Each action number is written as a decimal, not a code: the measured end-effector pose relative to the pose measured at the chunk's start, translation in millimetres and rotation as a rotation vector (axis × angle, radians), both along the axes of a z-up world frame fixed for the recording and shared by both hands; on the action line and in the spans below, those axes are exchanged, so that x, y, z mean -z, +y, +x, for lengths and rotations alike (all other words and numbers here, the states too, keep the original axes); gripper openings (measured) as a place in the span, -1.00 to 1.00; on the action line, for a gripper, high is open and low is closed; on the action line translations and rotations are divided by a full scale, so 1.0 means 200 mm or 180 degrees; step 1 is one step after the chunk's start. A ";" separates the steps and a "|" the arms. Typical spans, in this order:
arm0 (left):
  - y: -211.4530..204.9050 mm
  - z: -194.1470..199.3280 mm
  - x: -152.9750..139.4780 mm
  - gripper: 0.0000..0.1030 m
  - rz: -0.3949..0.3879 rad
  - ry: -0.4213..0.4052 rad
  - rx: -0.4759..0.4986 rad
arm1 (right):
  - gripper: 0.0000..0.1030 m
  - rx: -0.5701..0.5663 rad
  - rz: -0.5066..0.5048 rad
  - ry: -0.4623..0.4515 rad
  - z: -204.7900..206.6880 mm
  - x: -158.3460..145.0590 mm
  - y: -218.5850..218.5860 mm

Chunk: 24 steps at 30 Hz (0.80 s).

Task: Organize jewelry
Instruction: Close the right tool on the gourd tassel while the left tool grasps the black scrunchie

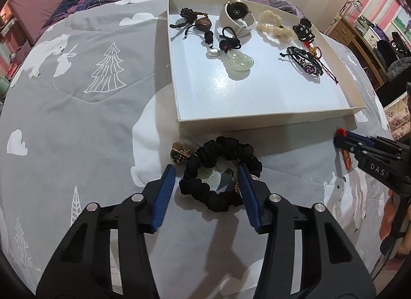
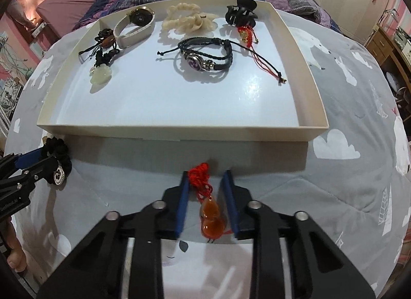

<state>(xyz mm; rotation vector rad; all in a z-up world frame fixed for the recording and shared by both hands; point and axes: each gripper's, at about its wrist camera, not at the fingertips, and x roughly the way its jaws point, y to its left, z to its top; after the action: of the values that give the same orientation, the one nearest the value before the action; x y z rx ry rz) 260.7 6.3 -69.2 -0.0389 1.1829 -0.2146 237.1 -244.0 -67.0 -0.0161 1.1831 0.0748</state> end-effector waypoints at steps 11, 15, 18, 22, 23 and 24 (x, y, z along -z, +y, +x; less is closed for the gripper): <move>0.00 0.01 0.01 -0.81 0.0131 -0.0031 -0.0015 | -0.85 0.0002 0.0011 -0.0043 -0.01 0.00 0.00; -0.01 -0.01 -0.01 -0.84 0.0118 -0.0057 -0.0023 | -0.86 0.0011 0.0011 -0.0067 -0.02 -0.01 -0.01; -0.04 -0.05 -0.06 -0.85 0.0151 -0.0161 0.0012 | -0.86 0.0019 0.0011 -0.0100 -0.03 -0.04 0.00; -0.11 -0.12 -0.18 -0.85 0.0178 -0.0358 0.0105 | -0.87 0.0027 0.0050 -0.0182 -0.07 -0.11 -0.01; -0.14 -0.14 -0.22 -0.85 0.0191 -0.0416 0.0139 | -0.87 0.0030 0.0069 -0.0206 -0.07 -0.13 -0.01; -0.15 -0.15 -0.24 -0.85 0.0194 -0.0443 0.0158 | -0.87 0.0032 0.0079 -0.0230 -0.08 -0.15 -0.02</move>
<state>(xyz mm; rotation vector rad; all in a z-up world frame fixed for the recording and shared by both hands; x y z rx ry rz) 231.3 -23.9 -21.3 0.0581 1.0517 -0.2212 220.7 -247.2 -37.5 0.0089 1.1097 0.0796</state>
